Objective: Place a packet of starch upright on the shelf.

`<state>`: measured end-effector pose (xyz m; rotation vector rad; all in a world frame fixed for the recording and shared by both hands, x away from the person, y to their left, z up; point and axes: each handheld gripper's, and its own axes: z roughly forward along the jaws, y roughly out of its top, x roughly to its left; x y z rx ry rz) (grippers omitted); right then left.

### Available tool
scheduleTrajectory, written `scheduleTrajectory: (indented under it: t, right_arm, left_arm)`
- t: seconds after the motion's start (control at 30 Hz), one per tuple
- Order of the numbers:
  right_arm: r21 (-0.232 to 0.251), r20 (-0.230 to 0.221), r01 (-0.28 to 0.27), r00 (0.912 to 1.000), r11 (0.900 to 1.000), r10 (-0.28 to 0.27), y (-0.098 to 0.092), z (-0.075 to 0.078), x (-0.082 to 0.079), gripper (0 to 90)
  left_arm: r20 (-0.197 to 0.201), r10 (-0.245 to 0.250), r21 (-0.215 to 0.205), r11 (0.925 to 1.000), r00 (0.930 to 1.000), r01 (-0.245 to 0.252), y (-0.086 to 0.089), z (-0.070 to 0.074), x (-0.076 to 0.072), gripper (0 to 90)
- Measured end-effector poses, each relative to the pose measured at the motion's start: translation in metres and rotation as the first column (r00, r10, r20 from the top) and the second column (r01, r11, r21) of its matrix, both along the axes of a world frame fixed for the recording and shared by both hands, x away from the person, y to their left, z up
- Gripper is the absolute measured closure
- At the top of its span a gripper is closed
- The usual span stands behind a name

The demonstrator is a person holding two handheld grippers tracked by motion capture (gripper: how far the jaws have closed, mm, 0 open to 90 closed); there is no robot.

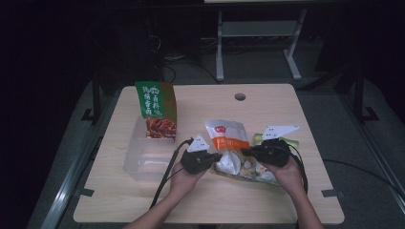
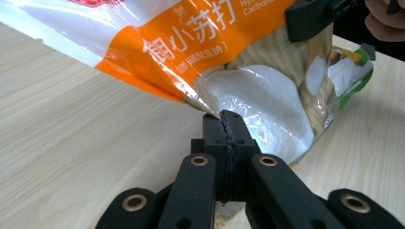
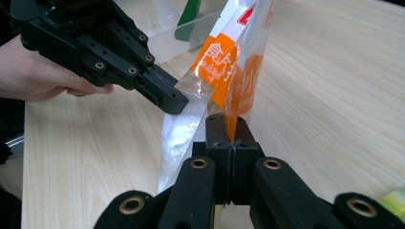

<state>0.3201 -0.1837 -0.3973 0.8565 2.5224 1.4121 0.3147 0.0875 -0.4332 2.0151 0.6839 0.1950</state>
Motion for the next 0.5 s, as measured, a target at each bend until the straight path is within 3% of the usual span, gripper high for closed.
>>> scheduleTrajectory:
  t: [0.17, 0.2, 0.27, 0.5]
  right_arm:
    - [0.003, -0.034, -0.003, 0.9994, 1.000, 0.003, 0.005, -0.001, 0.005, 83.2]
    - [-0.037, -0.034, 0.009, 0.9994, 0.999, -0.010, 0.010, -0.002, 0.007, 83.0]
    - [-0.036, -0.052, 0.008, 0.9986, 0.999, -0.010, 0.012, -0.004, 0.010, 84.2]
    - [-0.026, -0.107, 0.000, 0.9943, 1.000, -0.003, 0.017, -0.010, 0.015, 81.1]
  left_arm:
    - [0.022, -0.002, 0.006, 1.0000, 0.9997, 0.002, -0.001, 0.001, -0.003, 90.0]
    - [0.049, -0.006, 0.046, 0.9989, 0.9988, 0.004, -0.001, 0.000, -0.005, 90.0]
    - [0.033, -0.005, 0.040, 0.9992, 0.9994, 0.004, 0.000, -0.002, -0.004, 90.0]
    - [0.036, 0.004, 0.039, 0.9992, 0.9993, -0.005, 0.003, -0.004, -0.005, 90.0]
